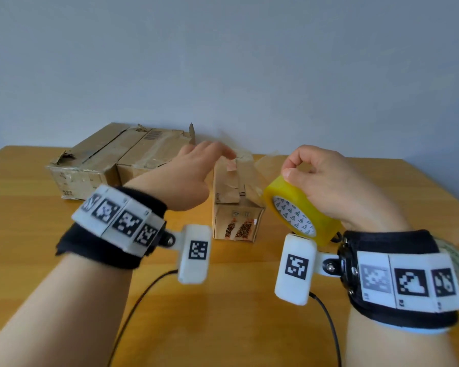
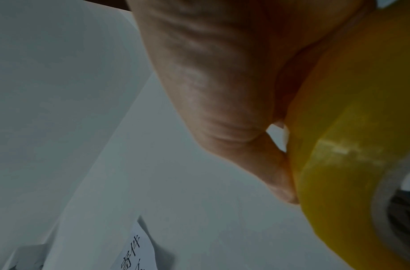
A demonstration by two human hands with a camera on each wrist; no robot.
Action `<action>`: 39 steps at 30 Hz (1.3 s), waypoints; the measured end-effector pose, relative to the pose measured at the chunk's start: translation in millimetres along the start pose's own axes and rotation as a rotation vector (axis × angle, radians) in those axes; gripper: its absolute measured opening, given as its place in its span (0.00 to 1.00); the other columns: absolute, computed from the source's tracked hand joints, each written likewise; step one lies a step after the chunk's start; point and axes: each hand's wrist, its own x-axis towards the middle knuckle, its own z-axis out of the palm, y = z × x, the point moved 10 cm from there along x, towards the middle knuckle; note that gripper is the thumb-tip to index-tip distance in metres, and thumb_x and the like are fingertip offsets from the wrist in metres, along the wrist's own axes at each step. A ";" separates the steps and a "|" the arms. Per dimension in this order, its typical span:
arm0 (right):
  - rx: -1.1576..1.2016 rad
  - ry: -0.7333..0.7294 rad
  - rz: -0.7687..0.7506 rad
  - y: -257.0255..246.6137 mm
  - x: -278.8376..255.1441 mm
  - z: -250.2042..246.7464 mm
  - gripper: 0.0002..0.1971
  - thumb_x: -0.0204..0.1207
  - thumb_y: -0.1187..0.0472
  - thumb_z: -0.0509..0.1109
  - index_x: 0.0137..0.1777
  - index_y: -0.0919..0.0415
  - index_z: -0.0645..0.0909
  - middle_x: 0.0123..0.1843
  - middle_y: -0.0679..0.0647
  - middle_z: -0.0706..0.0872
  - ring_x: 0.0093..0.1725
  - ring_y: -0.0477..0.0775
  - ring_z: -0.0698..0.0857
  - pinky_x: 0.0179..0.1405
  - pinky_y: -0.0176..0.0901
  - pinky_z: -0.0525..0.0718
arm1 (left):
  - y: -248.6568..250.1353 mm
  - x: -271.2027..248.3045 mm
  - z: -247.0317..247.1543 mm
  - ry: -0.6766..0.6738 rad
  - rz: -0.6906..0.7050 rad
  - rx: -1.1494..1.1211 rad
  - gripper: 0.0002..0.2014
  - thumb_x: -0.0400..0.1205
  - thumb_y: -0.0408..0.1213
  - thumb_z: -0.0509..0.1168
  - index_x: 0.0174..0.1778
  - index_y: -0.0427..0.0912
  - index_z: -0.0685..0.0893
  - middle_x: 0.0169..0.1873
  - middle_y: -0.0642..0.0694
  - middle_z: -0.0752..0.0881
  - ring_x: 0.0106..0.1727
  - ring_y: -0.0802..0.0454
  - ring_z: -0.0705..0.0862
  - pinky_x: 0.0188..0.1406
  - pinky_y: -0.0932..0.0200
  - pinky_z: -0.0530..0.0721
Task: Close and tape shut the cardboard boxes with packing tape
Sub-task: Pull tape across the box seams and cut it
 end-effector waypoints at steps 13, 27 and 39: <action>0.104 -0.003 0.038 13.2 -2.7 -9.7 0.07 0.86 0.51 0.68 0.46 0.46 0.83 0.48 0.44 0.86 0.47 0.55 0.87 0.50 0.59 0.90 | 29.5 43.7 41.9 -0.553 0.204 0.704 0.49 0.79 0.28 0.65 0.84 0.69 0.43 0.87 0.58 0.44 0.86 0.53 0.35 0.85 0.39 0.43; 0.113 0.057 0.011 15.9 0.1 -18.6 0.07 0.86 0.52 0.68 0.45 0.47 0.83 0.45 0.43 0.84 0.45 0.51 0.85 0.49 0.54 0.86 | 35.0 32.6 41.2 -0.395 0.249 0.304 0.37 0.73 0.47 0.78 0.67 0.73 0.61 0.63 0.59 0.78 0.64 0.48 0.78 0.68 0.39 0.76; 0.102 0.062 -0.020 15.9 5.2 -15.2 0.06 0.85 0.52 0.69 0.45 0.47 0.83 0.43 0.41 0.81 0.43 0.45 0.81 0.42 0.46 0.76 | 35.2 22.2 45.6 -0.404 0.247 0.329 0.28 0.79 0.46 0.73 0.66 0.78 0.66 0.79 0.63 0.62 0.79 0.47 0.63 0.81 0.43 0.56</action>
